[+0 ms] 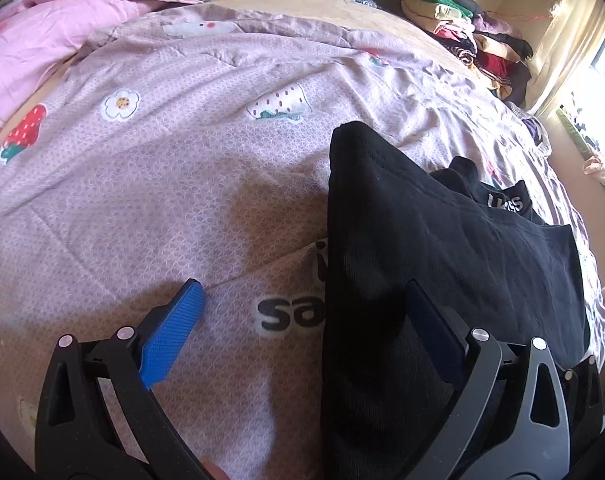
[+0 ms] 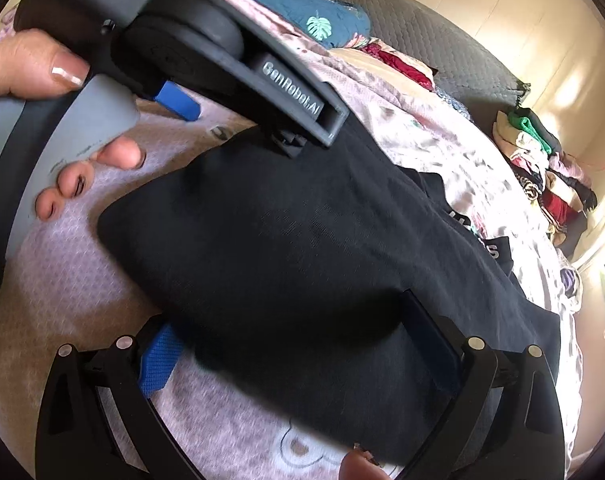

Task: Fold small clothes
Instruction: 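Close the left tool on the shirt edge while the right tool grasps beside it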

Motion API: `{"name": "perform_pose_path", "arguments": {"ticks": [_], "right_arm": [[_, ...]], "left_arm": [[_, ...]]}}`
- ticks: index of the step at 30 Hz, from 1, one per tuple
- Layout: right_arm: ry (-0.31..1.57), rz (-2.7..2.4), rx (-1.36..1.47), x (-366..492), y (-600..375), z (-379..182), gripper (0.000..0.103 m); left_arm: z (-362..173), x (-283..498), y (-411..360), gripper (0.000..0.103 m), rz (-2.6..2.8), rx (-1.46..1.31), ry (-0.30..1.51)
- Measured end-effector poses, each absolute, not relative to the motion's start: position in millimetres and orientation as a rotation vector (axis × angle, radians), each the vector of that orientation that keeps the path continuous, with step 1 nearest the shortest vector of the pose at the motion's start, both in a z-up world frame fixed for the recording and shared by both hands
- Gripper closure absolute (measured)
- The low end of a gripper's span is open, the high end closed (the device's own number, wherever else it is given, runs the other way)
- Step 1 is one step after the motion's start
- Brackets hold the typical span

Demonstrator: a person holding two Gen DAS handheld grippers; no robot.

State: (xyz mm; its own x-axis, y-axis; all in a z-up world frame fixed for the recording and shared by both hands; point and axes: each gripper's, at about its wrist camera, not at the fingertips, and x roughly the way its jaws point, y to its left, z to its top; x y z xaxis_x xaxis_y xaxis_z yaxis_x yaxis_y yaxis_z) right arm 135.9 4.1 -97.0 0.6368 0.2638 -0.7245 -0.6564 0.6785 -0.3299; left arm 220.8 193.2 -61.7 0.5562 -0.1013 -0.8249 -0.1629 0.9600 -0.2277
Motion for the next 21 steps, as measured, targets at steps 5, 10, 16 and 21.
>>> {"name": "perform_pose_path", "arguments": {"ticks": [5, 10, 16, 21], "right_arm": [[0.654, 0.573, -0.567, 135, -4, -87, 0.008], [0.645, 0.654, -0.444, 135, -22, -72, 0.039], [0.642, 0.722, -0.325, 133, -40, -59, 0.095], [0.602, 0.728, -0.343, 120, -43, -50, 0.096]], "left_arm": [[-61, 229, 193, 0.01, 0.039, -0.287, 0.996], [-62, 236, 192, 0.01, 0.059, -0.28, 1.004], [-63, 240, 190, 0.01, 0.056, -0.304, 1.022], [-60, 242, 184, 0.01, 0.009, -0.367, 1.028]]}}
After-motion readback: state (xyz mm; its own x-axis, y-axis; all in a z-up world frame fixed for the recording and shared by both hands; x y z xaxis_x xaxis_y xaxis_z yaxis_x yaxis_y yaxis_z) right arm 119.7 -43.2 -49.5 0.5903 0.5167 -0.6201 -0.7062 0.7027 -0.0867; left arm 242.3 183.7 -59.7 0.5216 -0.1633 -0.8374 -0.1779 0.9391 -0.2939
